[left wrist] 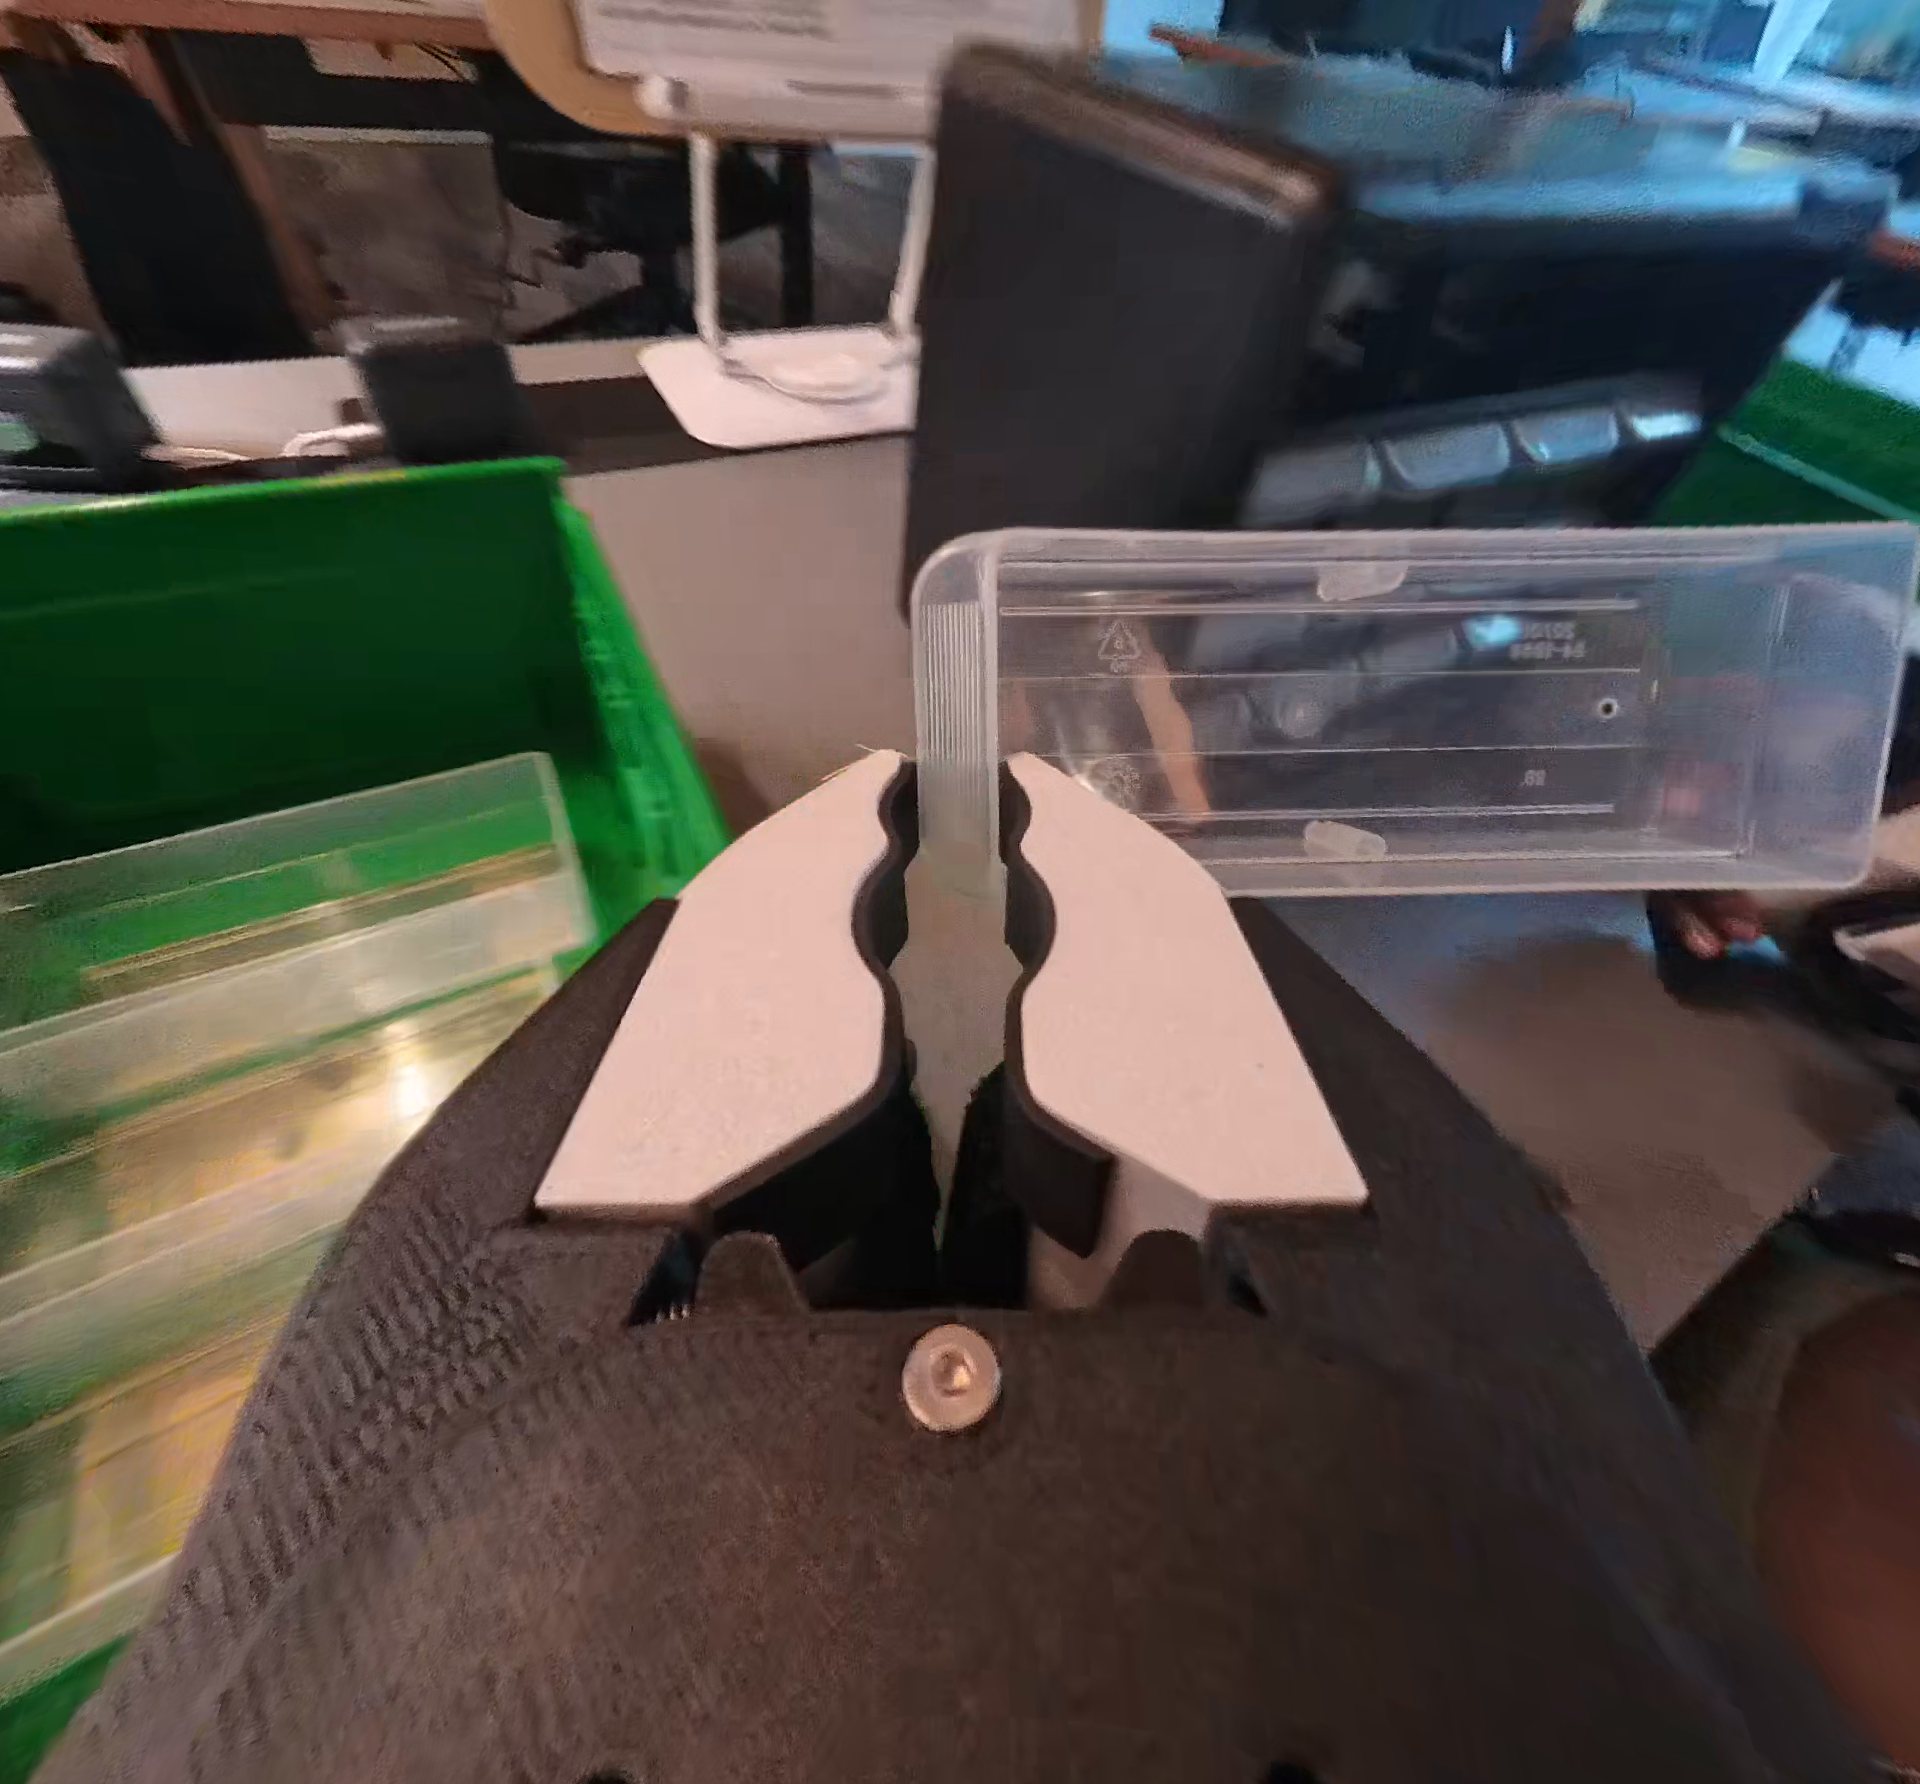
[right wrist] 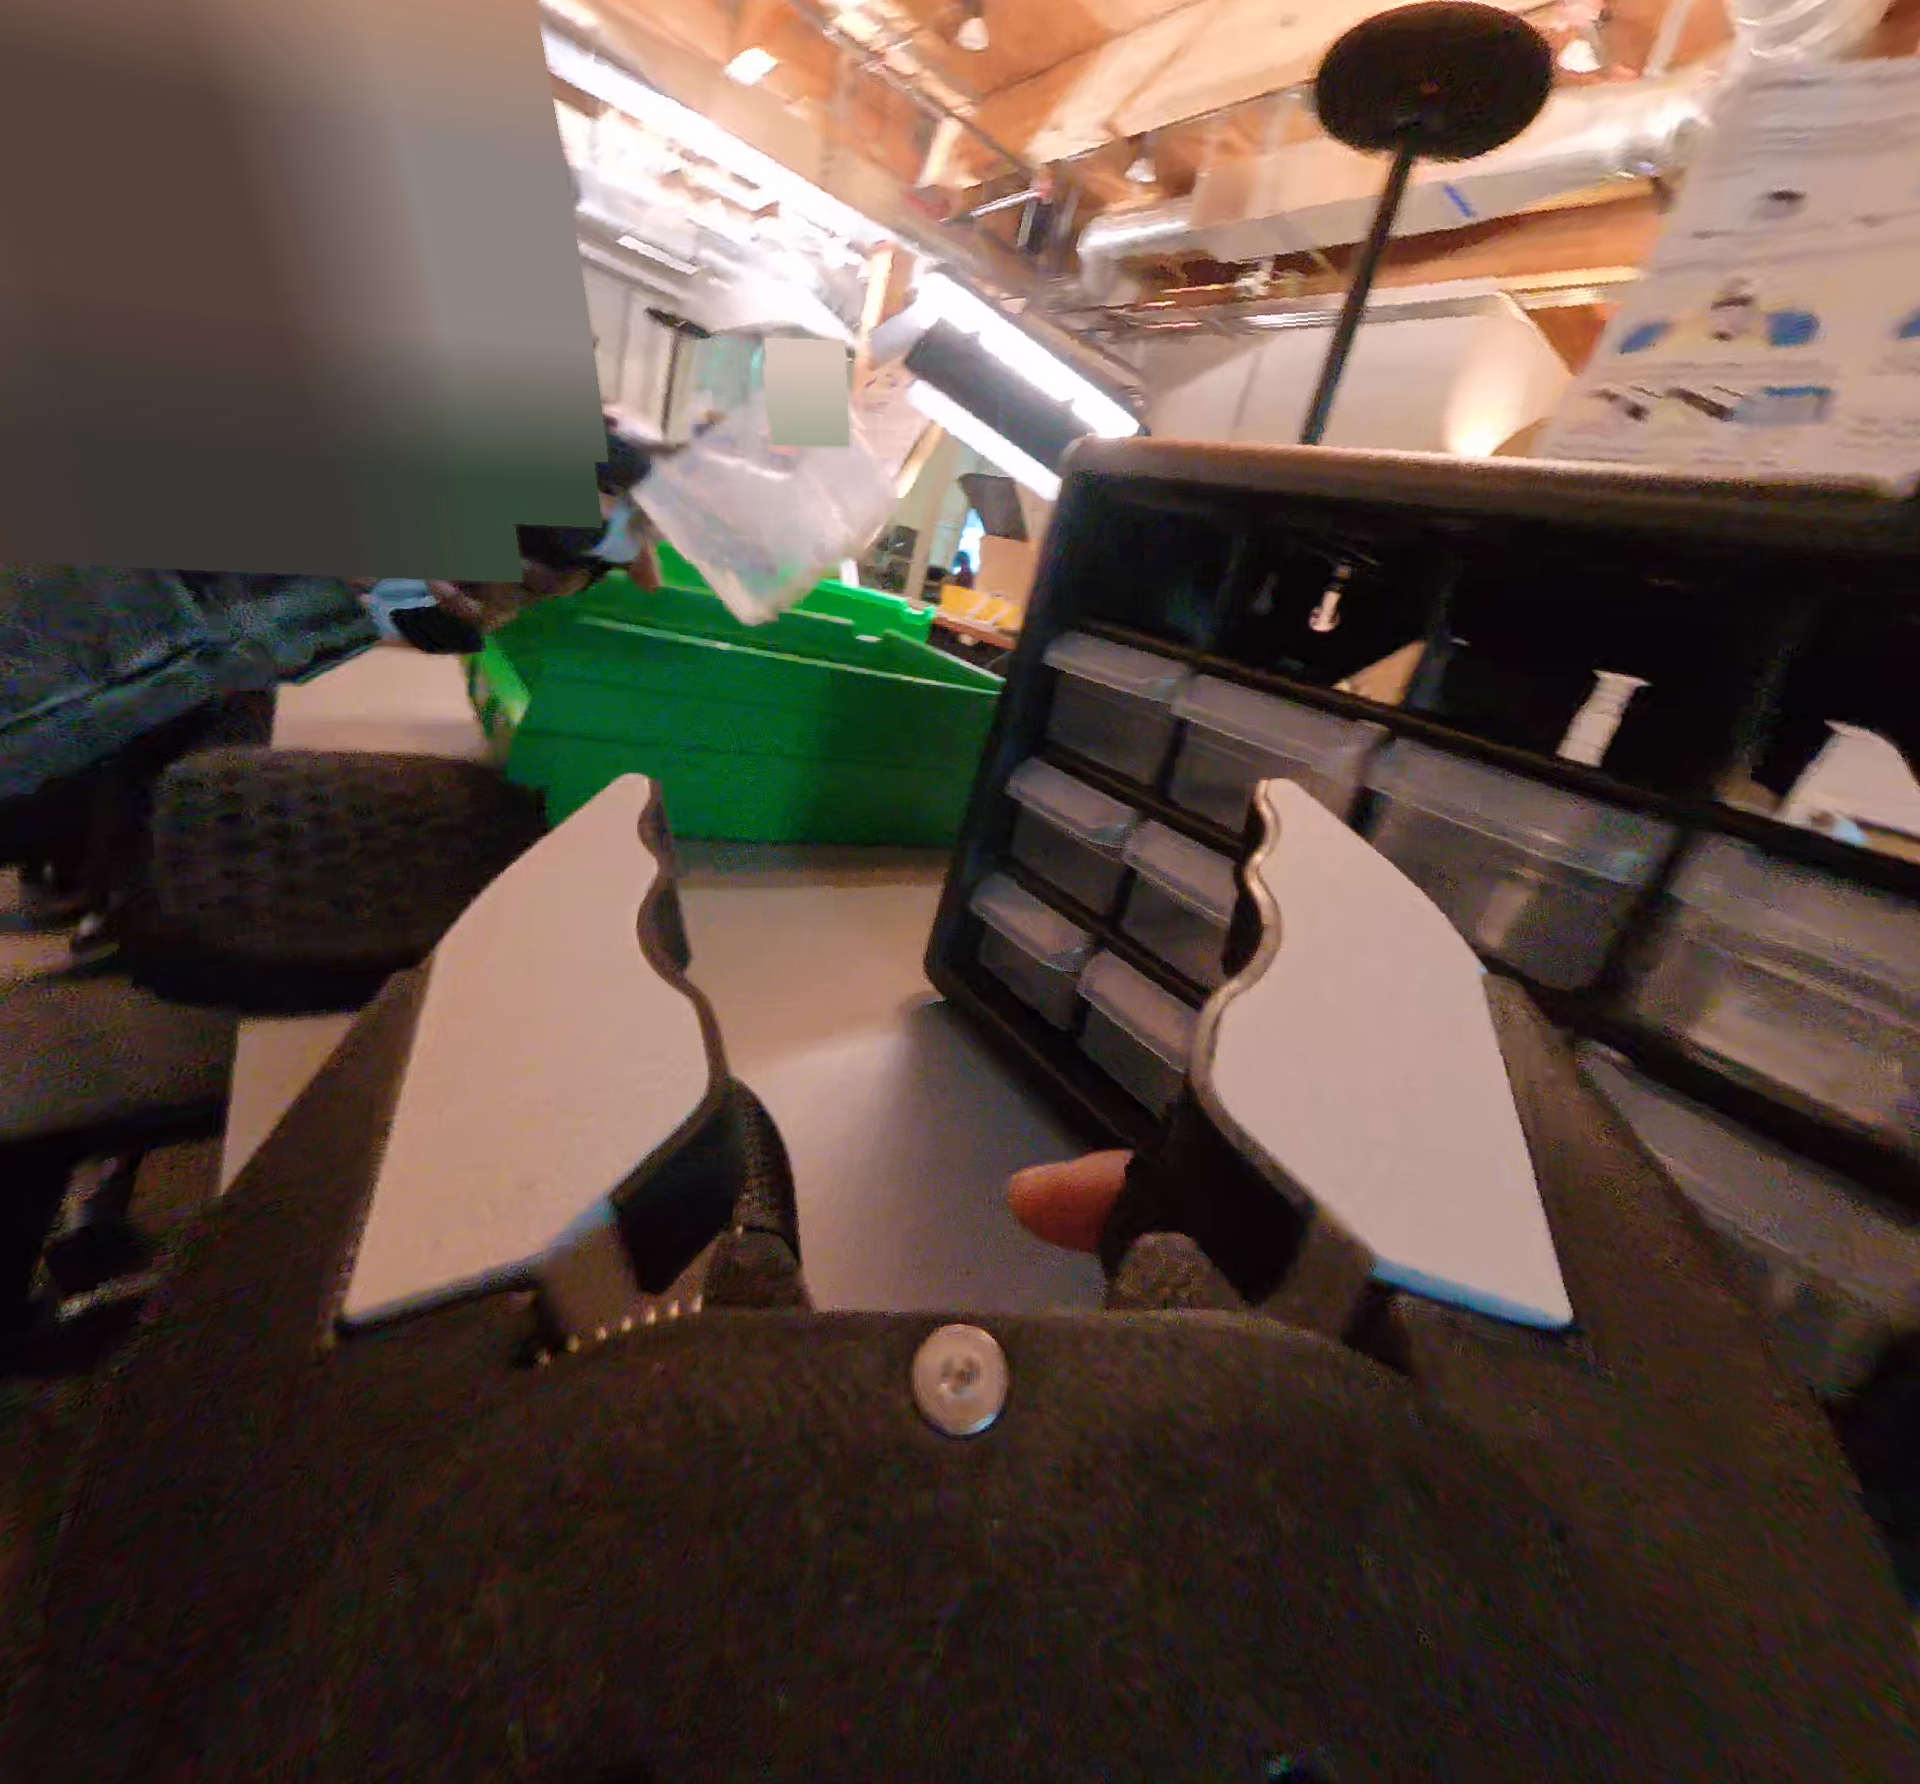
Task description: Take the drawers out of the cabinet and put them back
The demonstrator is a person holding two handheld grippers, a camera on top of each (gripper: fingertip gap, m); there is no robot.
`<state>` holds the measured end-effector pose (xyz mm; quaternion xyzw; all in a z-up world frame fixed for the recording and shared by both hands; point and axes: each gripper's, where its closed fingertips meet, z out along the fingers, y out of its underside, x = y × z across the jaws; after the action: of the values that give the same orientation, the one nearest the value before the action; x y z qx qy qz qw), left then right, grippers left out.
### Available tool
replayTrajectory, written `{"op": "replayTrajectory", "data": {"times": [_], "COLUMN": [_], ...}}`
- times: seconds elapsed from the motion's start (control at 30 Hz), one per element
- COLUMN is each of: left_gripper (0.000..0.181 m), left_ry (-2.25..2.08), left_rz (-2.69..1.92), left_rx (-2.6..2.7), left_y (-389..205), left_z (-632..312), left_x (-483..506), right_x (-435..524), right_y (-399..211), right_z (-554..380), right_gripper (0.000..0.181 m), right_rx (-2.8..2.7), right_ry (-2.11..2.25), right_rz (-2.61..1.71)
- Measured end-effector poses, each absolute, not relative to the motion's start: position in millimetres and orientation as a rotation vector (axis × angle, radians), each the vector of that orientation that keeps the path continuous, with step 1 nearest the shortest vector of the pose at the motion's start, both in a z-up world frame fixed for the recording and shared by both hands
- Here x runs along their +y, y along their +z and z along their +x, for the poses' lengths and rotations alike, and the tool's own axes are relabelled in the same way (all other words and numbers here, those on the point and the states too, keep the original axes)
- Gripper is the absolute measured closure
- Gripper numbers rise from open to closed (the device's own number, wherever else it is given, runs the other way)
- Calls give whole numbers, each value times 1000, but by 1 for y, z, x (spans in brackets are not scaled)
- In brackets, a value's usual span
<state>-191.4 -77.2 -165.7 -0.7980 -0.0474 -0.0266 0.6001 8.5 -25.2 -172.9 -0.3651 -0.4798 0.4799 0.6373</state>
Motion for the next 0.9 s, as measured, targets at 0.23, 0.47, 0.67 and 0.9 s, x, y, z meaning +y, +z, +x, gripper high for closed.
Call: {"op": "replayTrajectory", "data": {"times": [0.23, 0.47, 0.67, 0.9], "left_gripper": [167, 167, 167, 166], "left_ry": [-35, -97, -95, -181], "left_rz": [-1976, -2020, -2036, -1905], "left_rx": [57, 110, 125, 156], "left_y": [-201, -216, -221, -201], "left_z": [-117, -95, -85, -72], "left_x": [-40, -38, -37, -36], "right_x": [-41, -47, -54, -53], "right_y": [-188, -200, -206, -188], "right_z": [-2, -7, -10, 2], "right_gripper": [68, 80, 93, 103], "right_rx": [-1226, -1308, -1357, -1265], "right_ry": [927, 819, 783, 929], "right_rz": [-740, -688, -645, -673]}}
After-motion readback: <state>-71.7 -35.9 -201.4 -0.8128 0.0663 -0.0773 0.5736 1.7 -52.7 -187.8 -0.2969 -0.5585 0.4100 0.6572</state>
